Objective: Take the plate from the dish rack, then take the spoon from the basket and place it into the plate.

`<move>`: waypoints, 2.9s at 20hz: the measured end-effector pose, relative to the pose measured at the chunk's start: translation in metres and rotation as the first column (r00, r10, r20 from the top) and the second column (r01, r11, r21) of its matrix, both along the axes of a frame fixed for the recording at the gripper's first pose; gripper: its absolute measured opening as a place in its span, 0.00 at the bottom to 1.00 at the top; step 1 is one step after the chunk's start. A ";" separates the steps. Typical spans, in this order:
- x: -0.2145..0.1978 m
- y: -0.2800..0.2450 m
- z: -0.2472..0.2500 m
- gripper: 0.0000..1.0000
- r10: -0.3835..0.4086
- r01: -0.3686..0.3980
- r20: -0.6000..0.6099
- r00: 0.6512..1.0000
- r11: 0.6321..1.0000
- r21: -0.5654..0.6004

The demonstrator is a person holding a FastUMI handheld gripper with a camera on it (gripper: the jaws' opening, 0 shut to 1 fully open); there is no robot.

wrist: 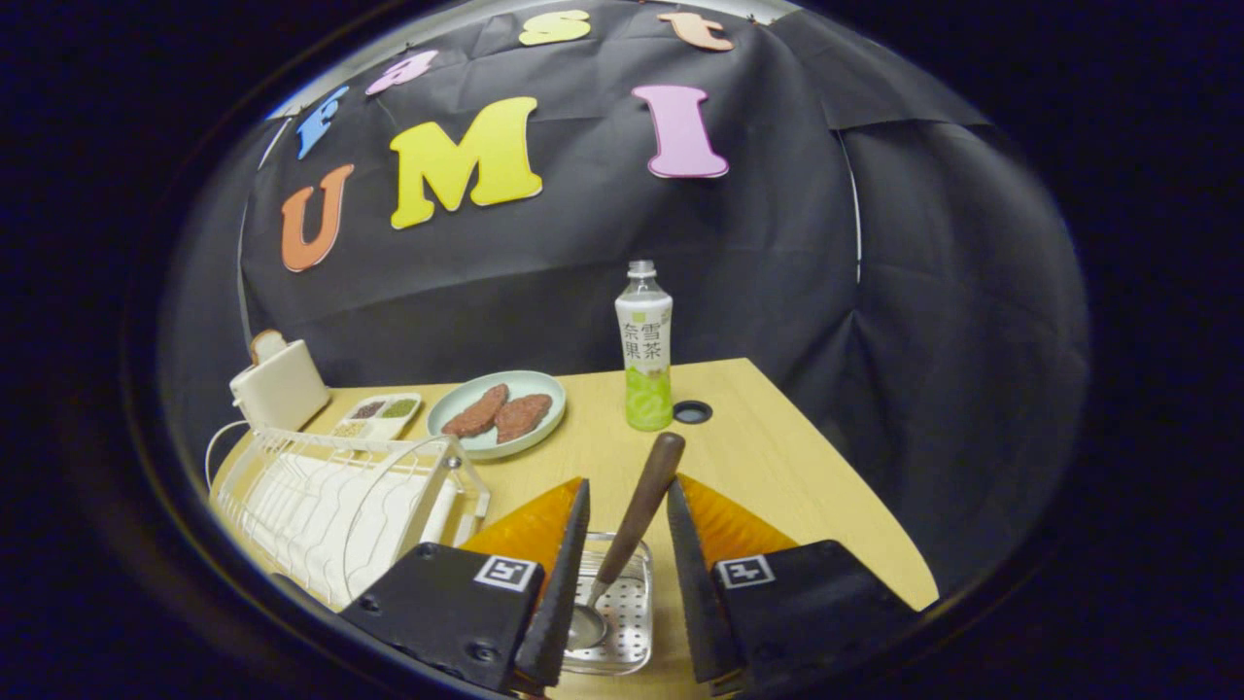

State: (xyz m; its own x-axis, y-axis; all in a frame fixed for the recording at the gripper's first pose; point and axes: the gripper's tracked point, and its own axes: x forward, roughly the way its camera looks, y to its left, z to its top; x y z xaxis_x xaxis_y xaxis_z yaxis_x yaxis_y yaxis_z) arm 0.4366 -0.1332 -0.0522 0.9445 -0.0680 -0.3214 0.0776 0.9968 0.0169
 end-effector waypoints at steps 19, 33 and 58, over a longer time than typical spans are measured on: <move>-0.138 0.074 0.138 0.14 0.031 -0.026 0.336 0.941 0.999 -0.018; -0.265 0.164 0.040 0.14 0.061 -0.076 0.266 0.962 0.996 0.046; -0.332 0.164 0.012 0.60 0.074 -0.045 0.459 0.885 0.996 -0.074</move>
